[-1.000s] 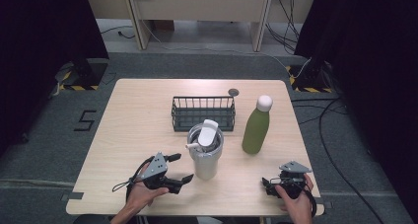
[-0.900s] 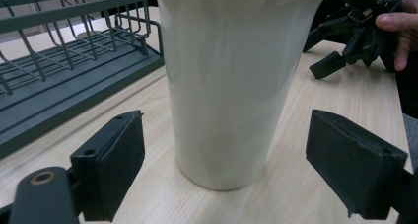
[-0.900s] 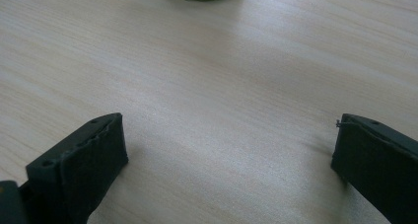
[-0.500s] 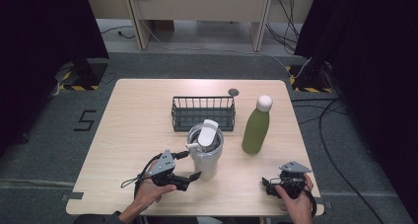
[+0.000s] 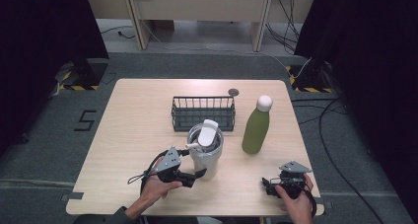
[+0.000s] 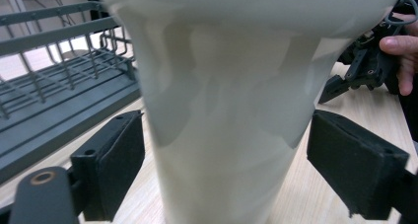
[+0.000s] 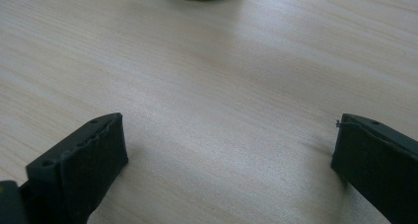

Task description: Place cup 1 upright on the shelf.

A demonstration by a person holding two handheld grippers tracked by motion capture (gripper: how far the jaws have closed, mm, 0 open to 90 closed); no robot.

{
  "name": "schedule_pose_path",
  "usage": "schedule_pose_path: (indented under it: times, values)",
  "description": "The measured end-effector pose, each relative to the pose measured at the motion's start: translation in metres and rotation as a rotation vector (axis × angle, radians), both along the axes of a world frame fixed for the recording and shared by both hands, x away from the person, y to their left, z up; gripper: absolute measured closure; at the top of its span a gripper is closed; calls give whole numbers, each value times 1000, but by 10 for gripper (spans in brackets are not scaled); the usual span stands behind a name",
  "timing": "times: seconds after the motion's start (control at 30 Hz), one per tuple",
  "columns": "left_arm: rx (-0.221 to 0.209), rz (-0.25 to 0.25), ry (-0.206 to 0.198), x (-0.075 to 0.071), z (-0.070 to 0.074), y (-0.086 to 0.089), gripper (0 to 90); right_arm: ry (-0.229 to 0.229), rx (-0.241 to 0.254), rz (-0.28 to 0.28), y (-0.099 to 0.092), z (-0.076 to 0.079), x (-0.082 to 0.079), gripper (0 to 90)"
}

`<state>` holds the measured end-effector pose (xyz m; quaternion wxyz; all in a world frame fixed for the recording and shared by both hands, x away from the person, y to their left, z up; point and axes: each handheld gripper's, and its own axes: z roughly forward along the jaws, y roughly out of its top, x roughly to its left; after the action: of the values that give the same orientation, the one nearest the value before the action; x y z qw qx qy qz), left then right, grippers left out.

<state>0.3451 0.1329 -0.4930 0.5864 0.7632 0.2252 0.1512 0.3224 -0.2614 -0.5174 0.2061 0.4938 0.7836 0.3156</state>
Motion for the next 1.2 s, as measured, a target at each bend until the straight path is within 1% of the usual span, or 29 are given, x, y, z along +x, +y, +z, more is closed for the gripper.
schedule_pose_path:
  times: [0.03, 0.07, 0.13, 0.23, 0.3, 0.4, 0.47, 0.5, 0.57, 0.7, 0.87, 1.2]
  values:
    - [8, 1, -8, 1, 0, -2, 138, 0, 0, 0, 0, 0, 0, 4]
    - [7, 1, -9, 2, 0, -3, 131, 0, 0, 0, 0, 0, 0, 3]
    - [-6, 1, -7, 3, 0, -5, 118, 0, 0, 0, 0, 0, 0, 4]
    - [-13, 5, -20, 4, -1, -8, 107, 0, 0, 0, 0, 0, 0, 4]
    - [-29, 13, -23, 5, -2, -12, 97, 0, 0, 0, 0, 0, 0, 4]
    - [-32, 20, -30, 6, -2, -15, 85, 0, 0, 0, 0, 0, 0, 4]
    - [-47, 24, -32, 7, -3, -16, 79, 0, 0, 0, 0, 0, 0, 4]
    - [-64, 22, -28, 7, -4, -17, 77, 0, 0, 0, 0, 0, 0, 4]
    - [-76, 21, -32, 9, -5, -18, 74, 0, 0, 0, 0, 0, 0, 4]
    - [-70, 18, -52, 11, -8, -22, 74, 0, 0, 3, 0, 0, 0, 4]
    - [-87, 20, -39, 14, -13, -26, 72, 0, 0, 4, 0, 0, 0, 4]
    - [-114, 22, -59, 15, -17, -27, 86, 4, 4, 3, 1, 0, -1, 4]
